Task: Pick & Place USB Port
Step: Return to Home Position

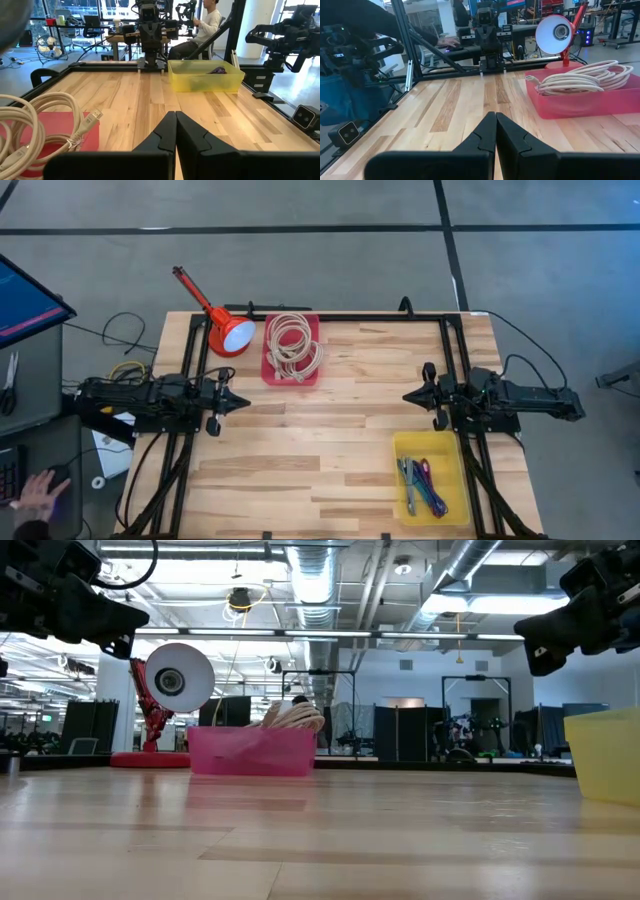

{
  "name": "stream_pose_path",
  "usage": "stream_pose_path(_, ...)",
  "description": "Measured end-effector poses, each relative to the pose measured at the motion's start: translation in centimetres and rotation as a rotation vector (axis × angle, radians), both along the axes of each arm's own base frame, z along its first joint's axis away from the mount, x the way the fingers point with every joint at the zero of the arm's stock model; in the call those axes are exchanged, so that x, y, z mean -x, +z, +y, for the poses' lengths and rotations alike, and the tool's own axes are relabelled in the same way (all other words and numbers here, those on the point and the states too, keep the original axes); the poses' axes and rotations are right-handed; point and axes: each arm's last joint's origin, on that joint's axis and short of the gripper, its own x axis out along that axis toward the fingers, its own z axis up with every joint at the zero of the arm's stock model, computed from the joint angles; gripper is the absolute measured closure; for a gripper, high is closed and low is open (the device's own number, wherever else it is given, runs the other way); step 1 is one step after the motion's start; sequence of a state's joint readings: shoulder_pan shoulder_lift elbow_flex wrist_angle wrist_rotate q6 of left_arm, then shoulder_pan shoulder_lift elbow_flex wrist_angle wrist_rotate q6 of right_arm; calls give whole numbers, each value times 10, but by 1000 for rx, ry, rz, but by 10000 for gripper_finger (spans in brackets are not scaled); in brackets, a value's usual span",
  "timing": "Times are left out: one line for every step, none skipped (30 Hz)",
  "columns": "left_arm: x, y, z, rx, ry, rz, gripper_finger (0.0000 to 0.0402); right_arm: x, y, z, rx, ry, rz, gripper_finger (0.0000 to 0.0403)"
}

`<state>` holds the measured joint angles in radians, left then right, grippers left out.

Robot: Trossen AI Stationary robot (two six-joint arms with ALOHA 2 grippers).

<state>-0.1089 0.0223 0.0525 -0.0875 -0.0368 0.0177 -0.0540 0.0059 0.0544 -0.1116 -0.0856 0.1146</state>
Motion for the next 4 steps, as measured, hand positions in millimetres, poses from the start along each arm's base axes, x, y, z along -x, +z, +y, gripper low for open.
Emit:
stream_pose_path(0, 0, 0, 0, 0, 0, 398, 0, 0, 0, 0, 0, 0, 403)
stream_pose_path(0, 0, 0, 0, 0, 0, 398, 0, 0, 0, 0, 0, 0, 403)
stream_pose_path(0, 0, 0, 0, 0, 0, 398, 0, 0, 0, 0, 0, 0, 403)
stream_pose_path(0, 0, 0, 0, 0, 0, 398, 0, 0, 0, 0, 0, 0, 403)
